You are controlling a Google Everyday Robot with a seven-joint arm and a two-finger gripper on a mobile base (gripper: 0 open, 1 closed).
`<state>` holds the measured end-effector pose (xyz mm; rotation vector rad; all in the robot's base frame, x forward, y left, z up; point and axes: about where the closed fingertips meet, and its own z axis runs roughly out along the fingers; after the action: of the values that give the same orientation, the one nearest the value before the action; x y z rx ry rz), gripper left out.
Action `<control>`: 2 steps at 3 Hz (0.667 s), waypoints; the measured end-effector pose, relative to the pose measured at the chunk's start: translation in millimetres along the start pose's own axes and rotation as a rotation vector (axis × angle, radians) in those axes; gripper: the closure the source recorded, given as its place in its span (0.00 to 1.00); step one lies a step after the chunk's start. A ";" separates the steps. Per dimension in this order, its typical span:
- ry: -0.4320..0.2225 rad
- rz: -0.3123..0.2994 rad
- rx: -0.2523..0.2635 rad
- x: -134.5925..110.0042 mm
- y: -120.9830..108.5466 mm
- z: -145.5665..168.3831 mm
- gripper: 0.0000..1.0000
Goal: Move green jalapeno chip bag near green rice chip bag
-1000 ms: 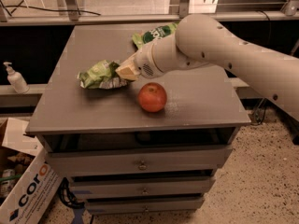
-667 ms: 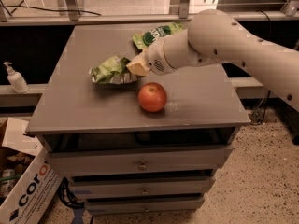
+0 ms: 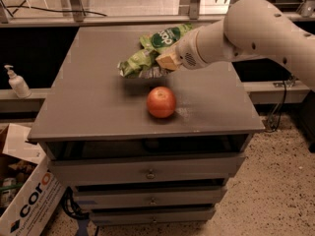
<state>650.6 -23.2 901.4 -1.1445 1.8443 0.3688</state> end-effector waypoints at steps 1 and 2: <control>0.030 -0.015 0.046 12.2 -22.1 -23.5 1.00; 0.026 -0.023 0.048 12.5 -23.0 -21.8 1.00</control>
Offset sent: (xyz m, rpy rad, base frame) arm 0.0032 -0.0294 0.0064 -0.0348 -0.0172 -0.0307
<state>655.9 -56.3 907.6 -1.1415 1.8510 0.2966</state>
